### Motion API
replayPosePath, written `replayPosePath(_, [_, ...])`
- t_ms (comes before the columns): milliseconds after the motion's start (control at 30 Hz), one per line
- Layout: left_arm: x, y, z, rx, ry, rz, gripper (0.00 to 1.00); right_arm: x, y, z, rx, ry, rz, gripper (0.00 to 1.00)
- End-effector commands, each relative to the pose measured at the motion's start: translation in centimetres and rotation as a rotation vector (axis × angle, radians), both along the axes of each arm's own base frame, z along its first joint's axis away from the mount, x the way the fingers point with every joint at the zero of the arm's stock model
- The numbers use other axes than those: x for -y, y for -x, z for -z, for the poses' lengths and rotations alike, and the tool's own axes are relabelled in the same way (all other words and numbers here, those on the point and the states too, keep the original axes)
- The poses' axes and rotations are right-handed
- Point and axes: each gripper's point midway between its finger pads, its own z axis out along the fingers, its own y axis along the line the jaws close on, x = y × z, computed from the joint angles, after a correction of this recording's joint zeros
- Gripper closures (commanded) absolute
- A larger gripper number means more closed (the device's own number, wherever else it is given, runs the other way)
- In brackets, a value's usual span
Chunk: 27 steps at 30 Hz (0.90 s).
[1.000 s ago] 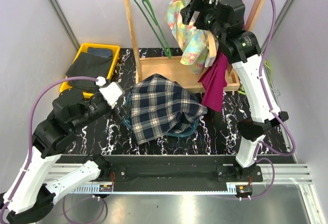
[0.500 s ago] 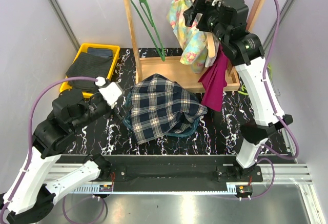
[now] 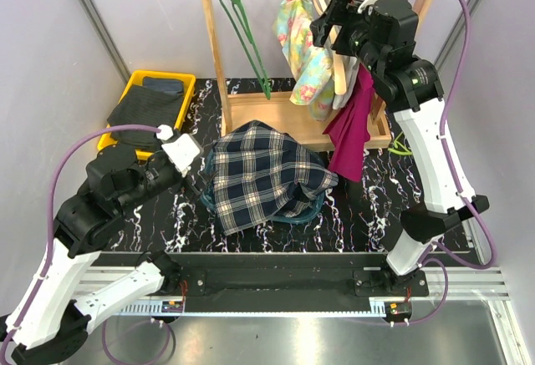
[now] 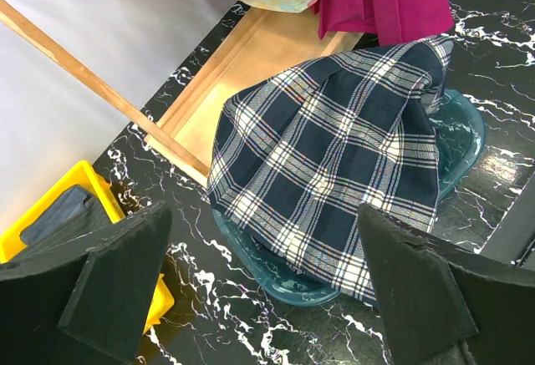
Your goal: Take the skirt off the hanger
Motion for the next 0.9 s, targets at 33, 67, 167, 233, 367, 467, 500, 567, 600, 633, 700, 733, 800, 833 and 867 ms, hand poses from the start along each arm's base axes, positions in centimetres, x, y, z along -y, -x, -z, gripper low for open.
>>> replayPosePath(33, [0.5,0.0,-1.5,0.032,0.042,0.022,0.01,0.7,0.8,-1.9,0.051,-0.020,-0.001,0.07])
replayPosePath(67, [0.6,0.0,-1.4,0.030,0.042,0.022,0.01,0.8,0.8,-2.0,0.054,-0.020,0.002,0.07])
replayPosePath(167, [0.6,0.0,-1.4,0.031,0.042,0.025,0.01,1.0,1.4,-3.2,0.082,-0.032,0.003,0.07])
replayPosePath(233, [0.7,0.0,-1.4,0.030,0.042,0.029,0.01,1.0,1.9,-4.1,0.104,-0.044,-0.010,0.07])
replayPosePath(367, [0.5,0.0,-1.4,0.030,0.045,0.024,0.01,0.6,2.4,-5.0,0.121,-0.067,-0.036,0.07])
replayPosePath(467, [0.4,0.1,-1.5,0.032,0.047,0.021,0.01,-0.1,2.2,-4.5,0.105,-0.073,-0.065,0.07])
replayPosePath(500, [0.4,0.1,-1.5,0.033,0.048,0.021,0.01,-0.3,1.9,-4.1,0.096,-0.074,-0.068,0.07])
replayPosePath(567, [0.4,0.1,-1.5,0.034,0.047,0.018,0.01,-0.5,1.7,-3.7,0.083,-0.078,-0.072,0.07])
replayPosePath(600, [0.3,0.0,-1.4,0.033,0.047,0.017,0.01,-0.8,1.6,-3.4,0.074,-0.080,-0.087,0.08])
replayPosePath(633, [0.3,0.1,-1.5,0.035,0.049,0.020,0.01,-1.0,1.6,-3.2,0.068,-0.081,-0.093,0.08])
replayPosePath(700, [0.2,0.1,-1.3,0.034,0.045,0.015,0.01,-1.3,1.6,-3.1,0.064,-0.086,-0.105,0.09])
replayPosePath(733, [0.2,0.1,-1.3,0.034,0.045,0.015,0.01,-1.4,1.5,-3.0,0.061,-0.087,-0.108,0.08])
replayPosePath(800, [0.2,0.1,-1.2,0.031,0.044,0.015,0.01,-1.5,1.6,-3.1,0.063,-0.086,-0.119,0.08])
replayPosePath(833, [0.2,0.1,-1.1,0.031,0.044,0.015,0.01,-1.6,1.6,-3.0,0.060,-0.083,-0.121,0.09])
replayPosePath(867, [0.2,0.1,-1.1,0.030,0.045,0.013,0.01,-1.6,1.6,-2.9,0.059,-0.083,-0.121,0.08])
